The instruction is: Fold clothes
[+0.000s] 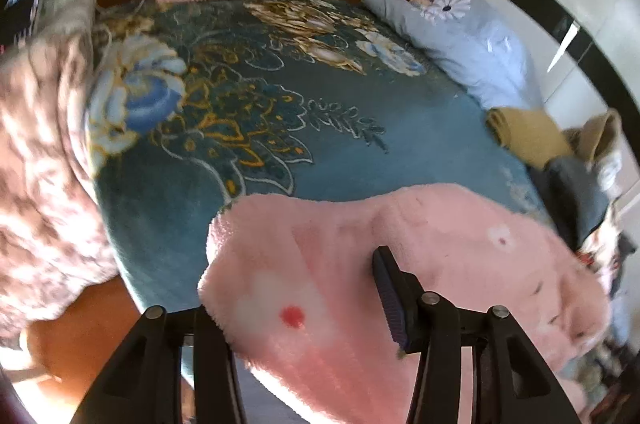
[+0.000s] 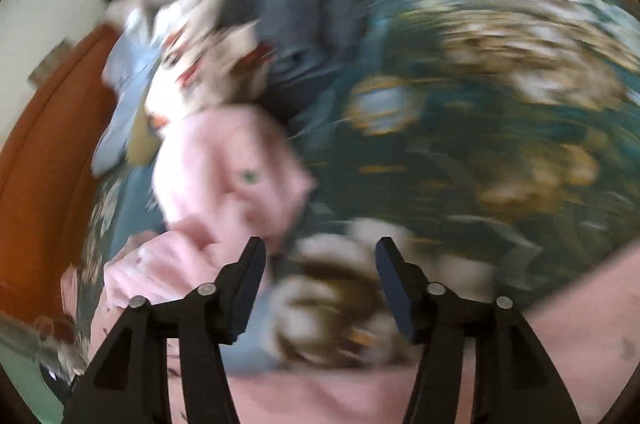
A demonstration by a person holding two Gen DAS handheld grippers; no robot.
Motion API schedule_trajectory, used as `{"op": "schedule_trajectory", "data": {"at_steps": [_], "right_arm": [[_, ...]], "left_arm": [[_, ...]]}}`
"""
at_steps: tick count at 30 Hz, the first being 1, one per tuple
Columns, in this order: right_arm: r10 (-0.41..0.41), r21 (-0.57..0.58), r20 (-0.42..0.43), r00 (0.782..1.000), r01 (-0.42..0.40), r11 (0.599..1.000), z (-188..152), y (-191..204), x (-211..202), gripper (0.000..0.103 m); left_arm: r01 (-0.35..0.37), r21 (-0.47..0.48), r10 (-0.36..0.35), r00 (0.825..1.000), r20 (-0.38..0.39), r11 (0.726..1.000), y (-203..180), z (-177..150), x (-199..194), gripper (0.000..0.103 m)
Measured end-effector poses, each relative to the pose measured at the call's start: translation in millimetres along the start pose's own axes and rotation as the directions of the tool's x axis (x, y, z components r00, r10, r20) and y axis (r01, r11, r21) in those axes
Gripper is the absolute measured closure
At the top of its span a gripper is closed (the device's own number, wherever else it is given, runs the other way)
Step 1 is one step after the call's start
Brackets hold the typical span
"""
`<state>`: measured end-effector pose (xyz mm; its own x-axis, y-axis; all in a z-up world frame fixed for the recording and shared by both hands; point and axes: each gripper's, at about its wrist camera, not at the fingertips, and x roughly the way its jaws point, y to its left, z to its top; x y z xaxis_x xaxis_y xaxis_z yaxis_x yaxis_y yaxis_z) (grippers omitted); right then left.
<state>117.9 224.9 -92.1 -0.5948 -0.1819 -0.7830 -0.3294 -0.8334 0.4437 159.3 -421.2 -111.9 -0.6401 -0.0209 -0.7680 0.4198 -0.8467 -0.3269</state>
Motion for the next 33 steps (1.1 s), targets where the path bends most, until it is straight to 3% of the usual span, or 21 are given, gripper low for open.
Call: {"op": "schedule_trajectory", "data": {"at_steps": [5,6,7,8,11,12,13,14,15,18,20,22,24,26,30,32,33], "right_arm": [[-0.022,-0.035,-0.041,0.999,0.021,0.999,7.2,39.1,49.6,0.044],[-0.044,-0.041,-0.044,0.998,0.042,0.998,7.3,44.2,56.0,0.056],[-0.064,-0.049,-0.045,0.997,0.062,0.997,7.2,48.8,60.9,0.079],[-0.079,-0.067,-0.042,0.996,0.076,0.995,6.5,53.6,62.3,0.082],[-0.098,-0.147,-0.027,0.995,0.093,0.985,1.7,70.2,61.1,0.084],[-0.099,-0.167,-0.025,0.995,0.093,0.981,-0.1,73.9,60.1,0.084],[-0.101,-0.174,-0.024,0.995,0.096,0.980,-1.6,75.2,59.0,0.084],[-0.100,-0.175,-0.025,0.995,0.095,0.980,-2.7,75.5,57.9,0.084],[-0.095,-0.164,-0.028,0.995,0.090,0.982,-3.3,73.7,57.2,0.084],[-0.092,-0.142,-0.034,0.995,0.087,0.986,-6.7,68.7,55.0,0.084],[-0.095,-0.138,-0.036,0.995,0.089,0.986,-9.6,67.3,53.2,0.084],[-0.100,-0.137,-0.033,0.994,0.094,0.986,-12.0,68.4,50.8,0.084],[-0.108,-0.139,-0.030,0.994,0.103,0.985,-13.6,69.8,48.8,0.084],[-0.132,-0.155,-0.024,0.991,0.127,0.980,-16.0,72.5,46.9,0.084],[-0.218,-0.223,0.002,0.976,0.213,0.951,-20.6,85.9,46.0,0.084],[-0.220,-0.241,0.002,0.975,0.214,0.947,-24.8,90.0,45.6,0.085],[-0.219,-0.242,0.001,0.976,0.212,0.947,-26.6,90.0,44.5,0.085]], "left_arm": [[-0.117,0.130,0.112,0.993,0.045,0.985,-18.1,-0.8,-0.4,0.051],[-0.142,0.158,0.134,0.989,0.058,0.977,-22.2,-1.1,0.0,0.051],[-0.152,0.173,0.141,0.987,0.077,0.973,-24.2,-0.2,-0.6,0.051],[-0.157,0.171,0.141,0.985,0.100,0.973,-24.5,0.8,-3.0,0.051],[-0.105,0.130,0.087,0.987,0.135,0.986,-20.1,6.1,-10.5,0.051],[-0.046,0.089,0.034,0.990,0.135,0.995,-13.5,7.8,-12.4,0.051],[0.066,0.001,-0.066,0.992,0.107,0.998,0.8,9.9,-9.6,0.048],[0.170,-0.086,-0.162,0.983,0.087,0.982,14.7,11.6,-6.5,0.039],[0.225,-0.151,-0.218,0.974,0.065,0.962,25.2,10.9,-1.3,0.037],[0.273,-0.281,-0.274,0.961,0.038,0.920,52.8,7.4,8.5,0.037],[0.260,-0.295,-0.263,0.964,0.032,0.919,55.7,7.8,8.3,0.037],[0.223,-0.245,-0.223,0.974,0.027,0.943,45.8,7.5,4.7,0.037],[0.136,-0.146,-0.135,0.991,0.015,0.980,29.5,6.7,2.4,0.037],[0.017,-0.004,-0.017,1.000,0.008,1.000,7.0,3.3,3.3,0.037],[-0.154,0.191,0.156,0.988,0.006,0.969,-15.3,-7.5,14.2,0.037],[-0.119,0.159,0.124,0.992,-0.020,0.980,-8.9,-6.4,16.4,0.037],[-0.064,0.089,0.068,0.997,-0.045,0.994,3.4,-2.8,18.0,0.037]]}}
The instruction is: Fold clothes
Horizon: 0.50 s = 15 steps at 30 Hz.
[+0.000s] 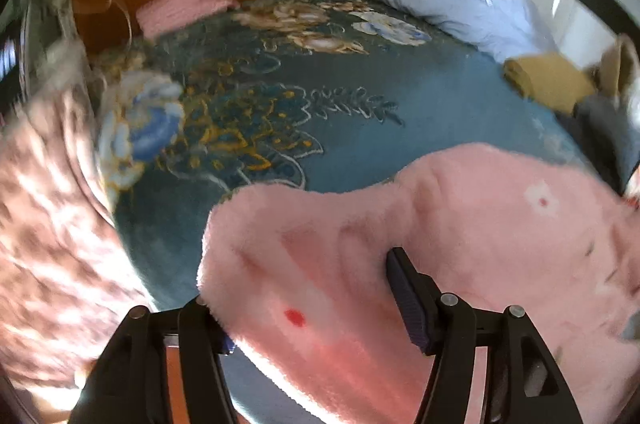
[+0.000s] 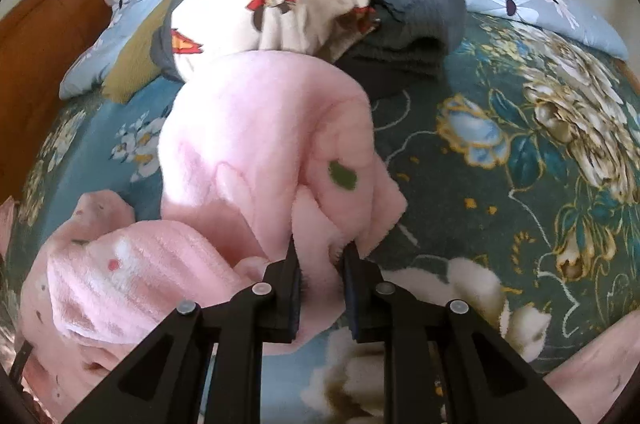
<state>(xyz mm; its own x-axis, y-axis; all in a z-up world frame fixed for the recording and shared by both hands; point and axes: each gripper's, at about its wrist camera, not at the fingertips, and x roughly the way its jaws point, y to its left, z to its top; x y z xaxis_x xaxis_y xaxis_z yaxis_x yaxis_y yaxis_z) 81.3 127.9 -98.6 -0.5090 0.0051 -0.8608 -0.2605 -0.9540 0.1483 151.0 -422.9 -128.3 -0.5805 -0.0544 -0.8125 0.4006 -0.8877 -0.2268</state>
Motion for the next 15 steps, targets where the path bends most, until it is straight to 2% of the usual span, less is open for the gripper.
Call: {"op": "schedule_trajectory", "data": {"at_steps": [1,2,3,4,6,9,12,14,15], "right_arm": [[0.002,0.000,-0.002,1.000,-0.002,1.000,-1.1,0.5,0.7,0.084],[0.004,0.002,-0.004,1.000,-0.004,1.000,-2.2,0.5,1.5,0.084],[0.005,0.008,-0.007,1.000,-0.005,1.000,-3.4,-0.5,2.5,0.084],[0.007,0.014,-0.010,1.000,-0.007,1.000,-2.7,-2.7,4.8,0.085],[0.010,0.027,-0.018,1.000,-0.010,1.000,-0.2,-7.4,9.5,0.084],[0.013,0.037,-0.019,1.000,-0.012,0.999,1.1,-10.5,9.7,0.084],[0.010,0.044,-0.015,1.000,-0.009,0.999,1.0,-9.6,9.3,0.084],[0.006,0.049,-0.012,1.000,-0.006,0.999,9.8,-15.9,12.2,0.084],[0.005,0.050,-0.010,1.000,-0.004,0.999,8.9,-15.4,11.4,0.084]], "left_arm": [[0.060,-0.072,-0.062,0.998,-0.017,0.996,13.0,2.4,2.4,0.037],[0.134,-0.178,-0.142,0.989,-0.031,0.975,31.1,2.4,5.9,0.037],[0.201,-0.279,-0.220,0.975,-0.036,0.939,48.6,2.2,9.2,0.037],[0.251,-0.343,-0.275,0.961,-0.021,0.905,61.8,0.0,9.7,0.037],[0.340,-0.459,-0.373,0.927,0.020,0.821,87.4,-4.4,10.4,0.037],[0.350,-0.507,-0.375,0.925,0.055,0.788,107.5,-8.2,2.8,0.037],[0.301,-0.500,-0.294,0.951,0.096,0.812,111.2,-7.0,-13.8,0.037],[0.211,-0.480,-0.176,0.977,0.118,0.852,109.2,-5.0,-25.6,0.037],[0.239,-0.442,-0.198,0.971,0.137,0.864,97.3,-1.7,-29.3,0.037]]}}
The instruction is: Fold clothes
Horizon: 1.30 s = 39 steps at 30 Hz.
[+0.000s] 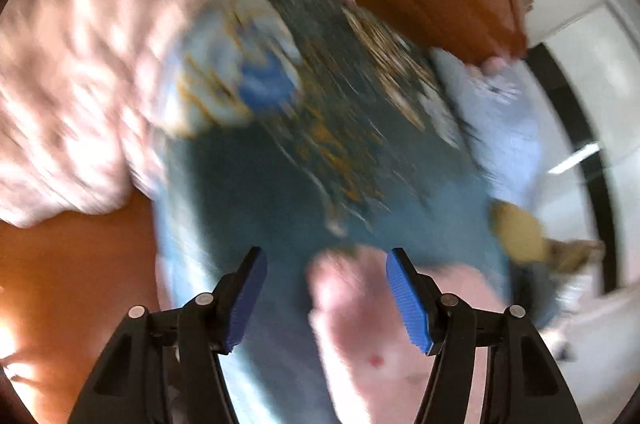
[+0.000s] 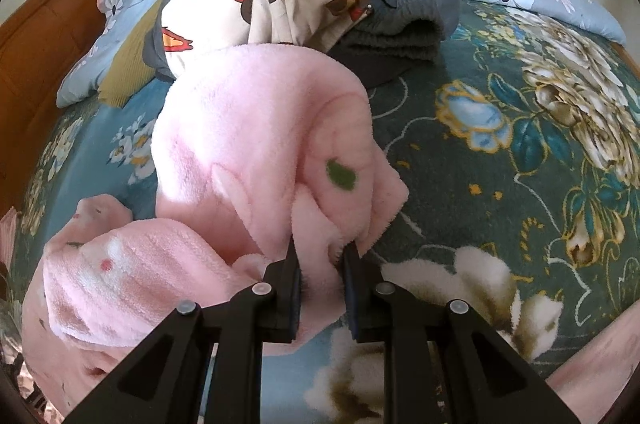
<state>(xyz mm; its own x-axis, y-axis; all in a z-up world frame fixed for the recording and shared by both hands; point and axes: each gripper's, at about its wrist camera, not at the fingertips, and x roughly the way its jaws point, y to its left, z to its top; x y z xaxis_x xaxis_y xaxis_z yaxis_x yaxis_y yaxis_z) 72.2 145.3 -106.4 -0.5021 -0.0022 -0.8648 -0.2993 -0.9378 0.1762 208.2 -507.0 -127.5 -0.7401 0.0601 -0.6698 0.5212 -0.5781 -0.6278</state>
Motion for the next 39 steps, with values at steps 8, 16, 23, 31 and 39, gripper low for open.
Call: {"op": "schedule_trajectory", "data": {"at_steps": [8,16,23,31,39], "right_arm": [[-0.092,-0.020,0.119,0.989,0.095,0.995,13.7,6.7,-34.9,0.089],[-0.191,-0.039,0.519,0.833,0.246,0.968,39.7,-13.4,-178.1,0.090],[-0.293,0.227,0.266,0.918,0.235,0.945,23.1,-149.6,-138.5,0.090],[-0.237,0.150,0.286,0.928,0.201,0.968,37.5,-113.8,-115.0,0.090],[-0.212,0.157,0.348,0.913,0.166,0.974,114.3,-79.1,-104.7,0.078]], "left_arm": [[0.280,0.364,-0.259,0.960,-0.106,0.888,-130.1,-49.7,18.3,0.036],[0.353,0.349,-0.231,0.909,-0.347,0.868,-169.7,-101.5,83.7,0.036],[0.371,0.334,-0.233,0.892,-0.388,0.866,-168.5,-106.6,86.9,0.036],[0.340,0.380,-0.200,0.910,-0.362,0.860,-171.8,-118.6,90.7,0.036],[0.347,0.357,-0.224,0.913,-0.342,0.867,-171.3,-111.8,93.7,0.036]]}}
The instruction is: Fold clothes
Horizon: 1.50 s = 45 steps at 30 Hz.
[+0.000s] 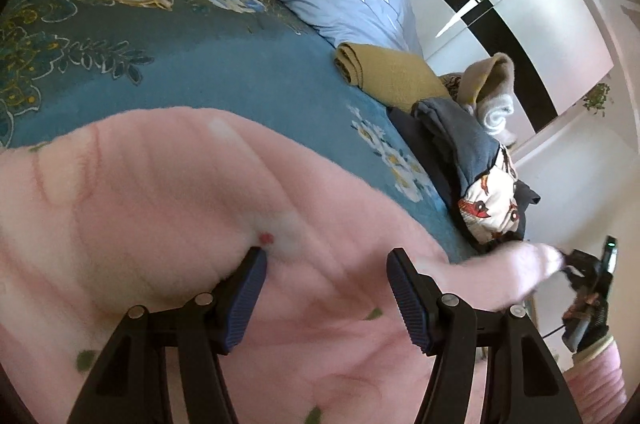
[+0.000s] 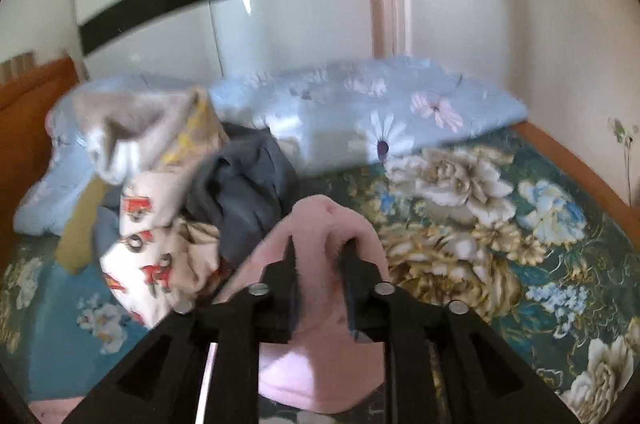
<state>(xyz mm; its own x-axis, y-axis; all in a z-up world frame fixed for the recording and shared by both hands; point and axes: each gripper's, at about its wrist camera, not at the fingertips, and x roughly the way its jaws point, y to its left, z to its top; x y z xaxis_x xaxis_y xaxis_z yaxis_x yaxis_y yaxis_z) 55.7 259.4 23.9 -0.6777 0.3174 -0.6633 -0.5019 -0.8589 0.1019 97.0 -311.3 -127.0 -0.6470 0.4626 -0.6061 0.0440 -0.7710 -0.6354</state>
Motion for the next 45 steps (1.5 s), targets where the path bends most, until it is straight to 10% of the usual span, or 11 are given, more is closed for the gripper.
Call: {"op": "schedule_trajectory", "data": {"at_steps": [6,14,21,26,28,37,45], "right_arm": [[0.198,0.113,-0.130,0.972,-0.184,0.976,-33.1,-18.1,41.9,0.050],[0.163,0.107,-0.275,0.948,-0.138,0.985,-88.4,-78.3,50.0,0.050],[0.204,0.057,-0.334,0.920,-0.197,0.979,-117.7,-41.6,73.5,0.050],[0.053,-0.031,-0.336,0.940,-0.067,0.997,-119.0,-11.4,89.8,0.052],[-0.016,-0.121,-0.319,0.948,-0.024,0.992,-120.9,-0.2,87.1,0.086],[-0.101,-0.305,-0.093,0.990,0.068,0.950,-71.5,-43.6,-13.6,0.091],[-0.401,-0.116,-0.038,0.916,0.394,0.912,-29.2,-170.2,-20.3,0.091]], "left_arm": [[0.003,0.003,-0.003,1.000,-0.003,1.000,1.1,-1.4,1.6,0.036],[-0.037,0.035,0.037,0.999,0.000,0.999,-5.0,-2.9,6.3,0.036],[-0.045,0.048,0.045,0.999,0.000,0.998,-5.1,-4.2,7.1,0.036],[-0.040,0.048,0.040,0.999,0.001,0.998,-4.1,-4.0,7.8,0.036],[-0.039,0.046,0.039,0.999,0.002,0.998,-3.8,-3.7,8.4,0.036],[-0.029,0.039,0.029,1.000,-0.001,0.999,-2.8,-5.0,5.7,0.036],[-0.040,0.050,0.040,0.999,-0.003,0.998,-4.5,-6.1,5.8,0.036]]}}
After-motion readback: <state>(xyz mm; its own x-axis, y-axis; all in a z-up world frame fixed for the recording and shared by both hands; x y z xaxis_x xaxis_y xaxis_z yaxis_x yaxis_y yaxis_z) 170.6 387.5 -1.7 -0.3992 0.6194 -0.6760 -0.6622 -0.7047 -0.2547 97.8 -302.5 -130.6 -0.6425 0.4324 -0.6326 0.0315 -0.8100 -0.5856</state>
